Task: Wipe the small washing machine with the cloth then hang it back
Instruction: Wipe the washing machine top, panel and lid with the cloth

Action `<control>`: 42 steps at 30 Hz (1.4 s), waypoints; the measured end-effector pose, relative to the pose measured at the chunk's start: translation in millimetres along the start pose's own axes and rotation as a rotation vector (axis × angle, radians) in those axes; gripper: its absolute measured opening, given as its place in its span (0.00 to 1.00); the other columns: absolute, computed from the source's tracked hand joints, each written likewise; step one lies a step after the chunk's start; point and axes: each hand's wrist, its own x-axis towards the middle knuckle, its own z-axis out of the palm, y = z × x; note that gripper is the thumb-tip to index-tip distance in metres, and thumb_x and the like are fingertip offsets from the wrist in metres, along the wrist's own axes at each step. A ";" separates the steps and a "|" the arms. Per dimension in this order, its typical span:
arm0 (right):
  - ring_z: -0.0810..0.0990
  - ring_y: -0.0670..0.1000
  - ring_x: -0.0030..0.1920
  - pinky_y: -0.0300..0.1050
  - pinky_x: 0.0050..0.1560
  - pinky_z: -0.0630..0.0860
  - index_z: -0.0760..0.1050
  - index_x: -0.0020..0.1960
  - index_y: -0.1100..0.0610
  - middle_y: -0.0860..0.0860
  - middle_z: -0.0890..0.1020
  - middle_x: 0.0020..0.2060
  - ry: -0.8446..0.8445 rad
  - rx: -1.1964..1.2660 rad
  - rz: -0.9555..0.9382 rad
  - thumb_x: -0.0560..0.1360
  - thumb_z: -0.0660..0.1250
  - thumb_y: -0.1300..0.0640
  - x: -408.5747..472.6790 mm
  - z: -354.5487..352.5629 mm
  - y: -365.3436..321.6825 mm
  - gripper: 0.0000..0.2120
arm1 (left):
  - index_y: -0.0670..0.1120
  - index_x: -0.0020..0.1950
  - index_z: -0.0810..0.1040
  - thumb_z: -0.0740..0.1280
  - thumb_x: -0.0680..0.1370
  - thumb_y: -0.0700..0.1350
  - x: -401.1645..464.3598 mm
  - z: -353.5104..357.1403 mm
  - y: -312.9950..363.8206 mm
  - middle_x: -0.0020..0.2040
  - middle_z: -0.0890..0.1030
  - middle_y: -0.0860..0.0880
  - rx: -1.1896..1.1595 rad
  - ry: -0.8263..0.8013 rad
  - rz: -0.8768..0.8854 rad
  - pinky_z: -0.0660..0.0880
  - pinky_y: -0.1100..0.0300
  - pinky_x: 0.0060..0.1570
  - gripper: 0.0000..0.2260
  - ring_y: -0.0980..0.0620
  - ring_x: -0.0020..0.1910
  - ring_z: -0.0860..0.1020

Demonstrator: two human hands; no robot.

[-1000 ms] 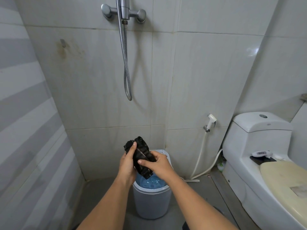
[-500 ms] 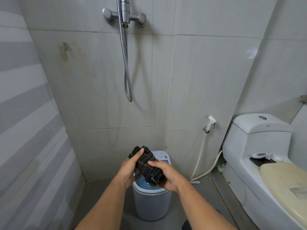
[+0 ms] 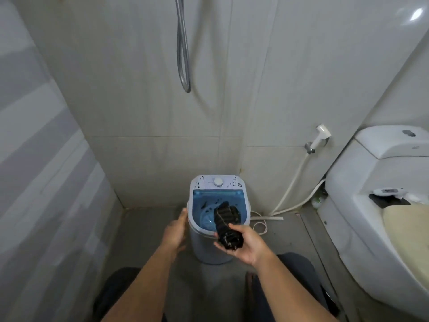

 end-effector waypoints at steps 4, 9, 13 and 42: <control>0.81 0.59 0.39 0.48 0.32 0.79 0.72 0.58 0.57 0.65 0.80 0.47 0.176 -0.156 -0.060 0.80 0.61 0.65 71.8 15.9 -23.3 0.09 | 0.48 0.40 0.77 0.66 0.79 0.57 84.1 -8.3 -19.1 0.43 0.80 0.46 0.138 0.077 0.010 0.76 0.50 0.54 0.14 0.46 0.47 0.78; 0.83 0.55 0.36 0.43 0.31 0.76 0.83 0.53 0.55 0.56 0.86 0.40 0.302 -0.672 -0.345 0.76 0.73 0.51 165.2 64.1 -85.9 0.10 | 0.49 0.49 0.77 0.64 0.81 0.55 175.5 -11.7 -24.5 0.44 0.79 0.48 0.225 0.051 -0.015 0.69 0.57 0.51 0.10 0.48 0.49 0.76; 0.82 0.55 0.41 0.41 0.37 0.72 0.83 0.56 0.55 0.52 0.82 0.39 0.417 -1.285 -0.728 0.79 0.69 0.49 250.3 97.8 -140.1 0.12 | 0.49 0.55 0.81 0.66 0.81 0.52 222.8 -12.3 -37.0 0.51 0.81 0.50 0.198 0.036 0.030 0.71 0.58 0.53 0.09 0.50 0.52 0.78; 0.77 0.58 0.53 0.54 0.47 0.79 0.71 0.67 0.54 0.55 0.74 0.58 0.316 -2.211 -0.901 0.79 0.63 0.41 299.6 84.8 -117.7 0.22 | 0.50 0.65 0.81 0.68 0.80 0.43 270.5 5.0 -63.5 0.57 0.86 0.49 0.135 -0.024 0.041 0.77 0.50 0.60 0.14 0.51 0.58 0.82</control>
